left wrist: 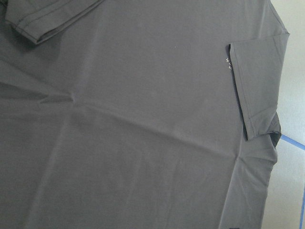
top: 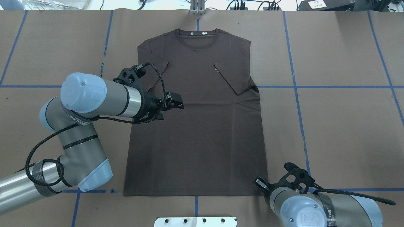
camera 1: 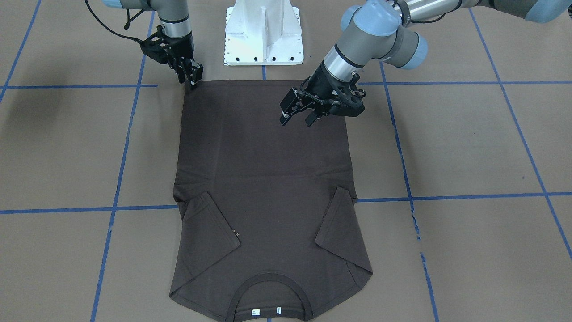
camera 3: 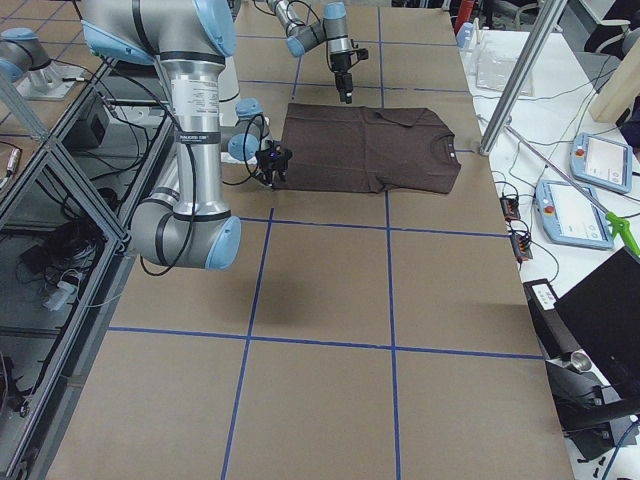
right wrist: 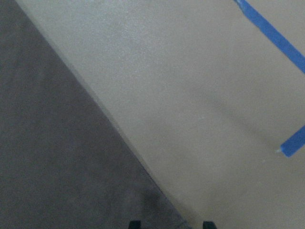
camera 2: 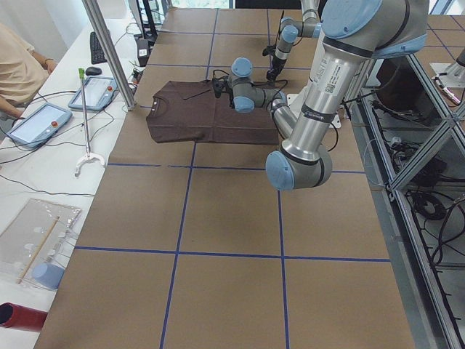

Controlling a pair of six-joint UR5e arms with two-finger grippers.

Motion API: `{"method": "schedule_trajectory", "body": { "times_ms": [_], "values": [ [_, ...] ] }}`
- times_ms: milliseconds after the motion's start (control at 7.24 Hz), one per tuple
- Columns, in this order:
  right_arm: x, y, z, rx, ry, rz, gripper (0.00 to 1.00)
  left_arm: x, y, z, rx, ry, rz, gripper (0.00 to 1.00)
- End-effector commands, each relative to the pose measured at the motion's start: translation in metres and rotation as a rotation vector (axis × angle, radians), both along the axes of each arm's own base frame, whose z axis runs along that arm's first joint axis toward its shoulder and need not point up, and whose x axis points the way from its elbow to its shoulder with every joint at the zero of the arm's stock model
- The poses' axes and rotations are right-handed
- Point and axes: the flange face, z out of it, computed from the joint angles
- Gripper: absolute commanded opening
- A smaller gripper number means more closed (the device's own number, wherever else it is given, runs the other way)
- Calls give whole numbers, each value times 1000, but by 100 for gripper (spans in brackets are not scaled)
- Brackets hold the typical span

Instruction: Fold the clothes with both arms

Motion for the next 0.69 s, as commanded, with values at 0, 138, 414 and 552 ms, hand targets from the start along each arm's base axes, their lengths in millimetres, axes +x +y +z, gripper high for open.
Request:
{"method": "schedule_trajectory", "body": {
  "times_ms": [0, 138, 414, 552],
  "values": [
    [0, 2, -1, -2, -3, -3, 0, -2, 2, -3, 2, 8, 1, 88],
    [3, 2, -7, -2, -16, -5, 0, -5, 3, -6, 5, 13, -1, 88],
    [17, 3, -26, -30, -61, -35, 0, -9, 20, 21, -52, -10, -11, 88],
    [22, 0, -32, -41, -76, -40, 0, 11, 92, 38, -97, -46, -70, 87]
  ]
}}
